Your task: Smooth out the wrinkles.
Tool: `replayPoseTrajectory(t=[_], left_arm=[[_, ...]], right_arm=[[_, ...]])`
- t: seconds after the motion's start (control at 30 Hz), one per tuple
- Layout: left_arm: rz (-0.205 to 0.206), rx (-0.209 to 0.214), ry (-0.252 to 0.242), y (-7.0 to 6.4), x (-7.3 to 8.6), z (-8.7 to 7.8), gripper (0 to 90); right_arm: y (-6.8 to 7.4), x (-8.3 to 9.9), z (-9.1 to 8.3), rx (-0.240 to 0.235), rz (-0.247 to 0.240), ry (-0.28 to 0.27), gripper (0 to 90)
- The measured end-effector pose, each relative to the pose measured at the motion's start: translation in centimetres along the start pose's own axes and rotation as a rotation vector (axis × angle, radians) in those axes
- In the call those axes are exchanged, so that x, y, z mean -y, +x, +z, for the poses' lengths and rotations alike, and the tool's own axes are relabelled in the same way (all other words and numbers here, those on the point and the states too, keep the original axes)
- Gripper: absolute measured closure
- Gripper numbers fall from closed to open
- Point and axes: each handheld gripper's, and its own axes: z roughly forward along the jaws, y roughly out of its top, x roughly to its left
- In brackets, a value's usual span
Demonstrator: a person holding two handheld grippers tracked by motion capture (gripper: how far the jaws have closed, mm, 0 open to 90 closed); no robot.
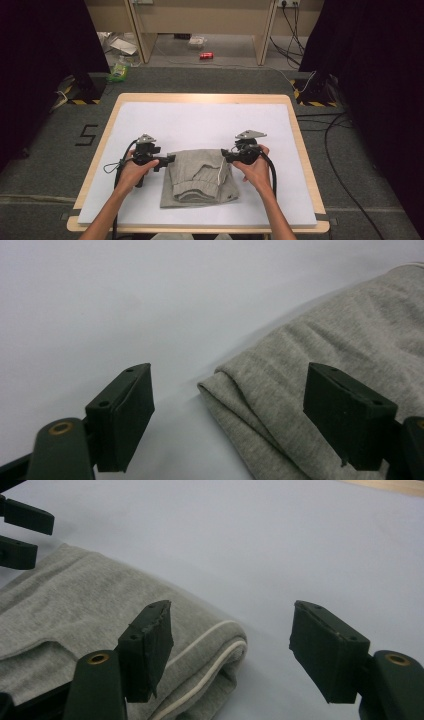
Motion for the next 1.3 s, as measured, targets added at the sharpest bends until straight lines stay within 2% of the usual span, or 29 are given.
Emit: replayPoseTrajectory(t=[0.1, 0.27, 0.33, 0.4, 0.53, 0.6, 0.63, 0.7, 0.77, 0.9, 1.0, 1.13, 1.3], left_arm=[[0.000, 0.003, 0.003, -0.1, 0.1, 0.3, 19.7], [0.016, 0.001, 0.037, -0.3, 0.6, 1.3, 20.0], [0.039, -0.010, 0.033, -0.5, 0.8, 1.4, 20.6], [0.081, -0.033, 0.041, -0.7, 0.8, 1.4, 22.3], [0.125, -0.057, 0.034, -1.1, 1.1, 1.5, 24.9], [0.147, -0.047, 0.023, -1.3, 1.2, 1.5, 29.9], [0.143, -0.038, 0.023, -1.3, 1.3, 1.5, 31.8], [0.146, -0.023, 0.021, -1.2, 1.4, 1.4, 36.4], [0.147, -0.010, 0.014, -1.3, 1.5, 1.3, 40.6], [0.148, 0.024, 0.003, -1.6, 1.7, 1.2, 56.9], [0.133, 0.044, -0.003, -1.3, 1.8, 1.2, 60.1], [0.152, 0.055, -0.003, -1.6, 1.8, 1.2, 68.3], [0.147, 0.062, -0.016, -1.5, 1.8, 1.1, 76.0]], right_arm=[[0.0, 0.2, 0.3, -0.012, -0.006, 0.008, 33.6], [0.1, 0.5, 1.3, -0.013, -0.014, 0.042, 33.6], [0.1, 0.7, 1.6, -0.013, -0.024, 0.055, 33.8], [0.0, 0.8, 1.9, -0.011, -0.030, 0.071, 33.7], [-0.3, 1.4, 2.4, -0.019, -0.011, 0.090, 35.7], [-0.3, 1.8, 2.9, -0.024, -0.017, 0.114, 37.2], [-0.3, 2.1, 3.1, -0.032, -0.005, 0.115, 38.2], [-0.6, 2.4, 3.3, -0.068, 0.018, 0.097, 42.2], [-0.7, 2.5, 3.2, -0.094, 0.017, 0.091, 49.2], [-0.5, 2.5, 3.1, -0.086, 0.016, 0.086, 53.2], [-0.4, 2.6, 3.0, -0.079, 0.016, 0.078, 58.9], [-0.2, 2.5, 2.8, -0.065, -0.006, 0.066, 67.6], [0.1, 2.4, 2.7, -0.051, -0.020, 0.055, 73.6]])
